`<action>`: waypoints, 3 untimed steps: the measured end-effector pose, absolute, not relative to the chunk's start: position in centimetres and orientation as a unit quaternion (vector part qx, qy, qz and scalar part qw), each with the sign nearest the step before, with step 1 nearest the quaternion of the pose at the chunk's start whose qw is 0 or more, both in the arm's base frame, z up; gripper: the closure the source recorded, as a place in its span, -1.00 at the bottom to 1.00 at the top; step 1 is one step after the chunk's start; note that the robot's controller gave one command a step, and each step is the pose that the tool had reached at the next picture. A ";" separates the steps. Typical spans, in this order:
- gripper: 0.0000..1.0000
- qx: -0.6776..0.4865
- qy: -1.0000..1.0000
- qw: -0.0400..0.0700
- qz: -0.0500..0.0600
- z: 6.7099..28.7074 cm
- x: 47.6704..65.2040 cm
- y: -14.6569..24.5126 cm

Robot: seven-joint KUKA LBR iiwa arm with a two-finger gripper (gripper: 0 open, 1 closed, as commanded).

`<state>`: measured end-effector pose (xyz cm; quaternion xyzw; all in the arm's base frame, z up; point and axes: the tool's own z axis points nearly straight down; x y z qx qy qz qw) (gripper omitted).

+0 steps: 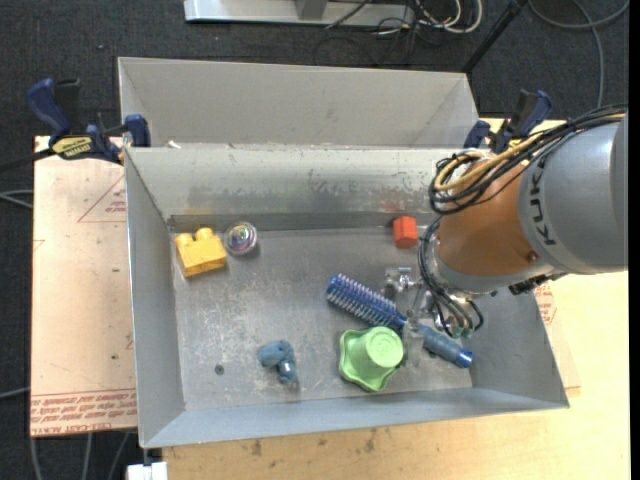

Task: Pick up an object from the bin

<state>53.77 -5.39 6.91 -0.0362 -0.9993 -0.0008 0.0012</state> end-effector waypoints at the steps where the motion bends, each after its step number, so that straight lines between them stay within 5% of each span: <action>1: 1.00 -0.036 -0.999 -0.001 -0.001 7.0 53.9 -5.4; 2: 1.00 -0.053 -0.999 -0.005 0.000 19.5 52.8 -7.3; 3: 1.00 0.074 -0.997 -0.003 0.000 27.9 52.3 -8.4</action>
Offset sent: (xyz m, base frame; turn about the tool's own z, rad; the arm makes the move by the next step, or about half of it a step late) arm 0.0000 0.0000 0.0000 0.0000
